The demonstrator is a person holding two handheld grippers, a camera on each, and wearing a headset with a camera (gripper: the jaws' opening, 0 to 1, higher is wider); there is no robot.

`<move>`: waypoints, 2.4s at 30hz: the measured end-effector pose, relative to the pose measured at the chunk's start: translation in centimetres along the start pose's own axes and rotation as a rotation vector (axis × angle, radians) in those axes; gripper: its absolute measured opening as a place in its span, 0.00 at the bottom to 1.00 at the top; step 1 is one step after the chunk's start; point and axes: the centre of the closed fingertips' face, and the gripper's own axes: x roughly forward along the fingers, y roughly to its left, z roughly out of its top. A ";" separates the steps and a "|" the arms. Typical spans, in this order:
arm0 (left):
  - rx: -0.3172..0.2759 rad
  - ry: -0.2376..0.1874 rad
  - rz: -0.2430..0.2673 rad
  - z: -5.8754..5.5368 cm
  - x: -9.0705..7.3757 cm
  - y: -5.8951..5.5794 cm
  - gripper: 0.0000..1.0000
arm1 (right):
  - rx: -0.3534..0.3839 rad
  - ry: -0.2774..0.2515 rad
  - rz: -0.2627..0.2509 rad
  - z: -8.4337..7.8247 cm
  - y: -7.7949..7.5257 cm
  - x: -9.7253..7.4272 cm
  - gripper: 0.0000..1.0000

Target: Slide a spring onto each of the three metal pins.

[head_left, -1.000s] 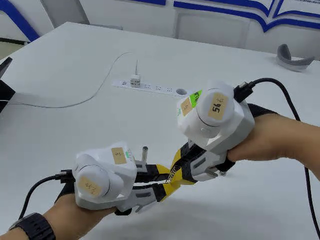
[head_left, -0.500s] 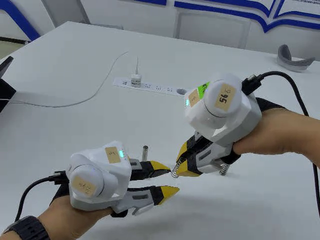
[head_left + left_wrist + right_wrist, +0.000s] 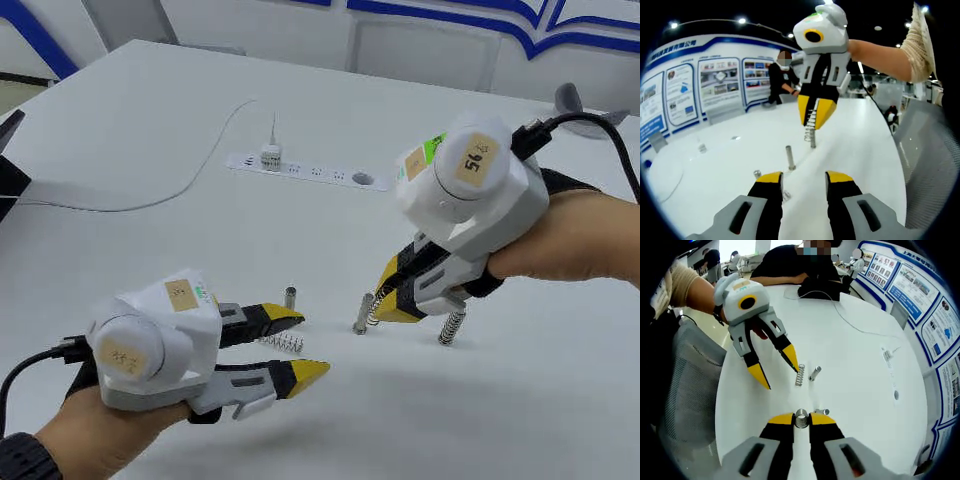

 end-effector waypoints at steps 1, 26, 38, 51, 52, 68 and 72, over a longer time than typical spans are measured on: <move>0.000 0.001 0.004 -0.1 -0.1 0.1 0.35 | 0.002 0.000 -0.004 0.0 -0.1 -0.1 0.12; -0.037 0.019 0.102 -1.1 -1.7 3.0 0.49 | 0.023 0.081 0.000 -1.1 -4.3 2.5 0.12; -0.048 0.025 0.104 -1.5 -1.7 3.1 0.51 | 0.049 0.087 0.027 -1.2 -4.0 3.7 0.12; -0.049 0.029 0.102 -1.5 -1.6 3.0 0.51 | 0.069 0.114 0.039 -2.2 -3.7 5.1 0.12; -0.050 0.031 0.102 -1.6 -1.6 3.0 0.51 | 0.073 0.115 0.040 -2.3 -3.7 5.2 0.12; -0.057 0.040 0.104 -2.0 -1.6 2.9 0.50 | 0.104 0.134 0.042 -3.7 -3.5 8.0 0.12; -0.058 0.040 0.106 -2.0 -1.6 3.0 0.50 | 0.100 0.138 0.036 -3.8 -3.7 8.3 0.12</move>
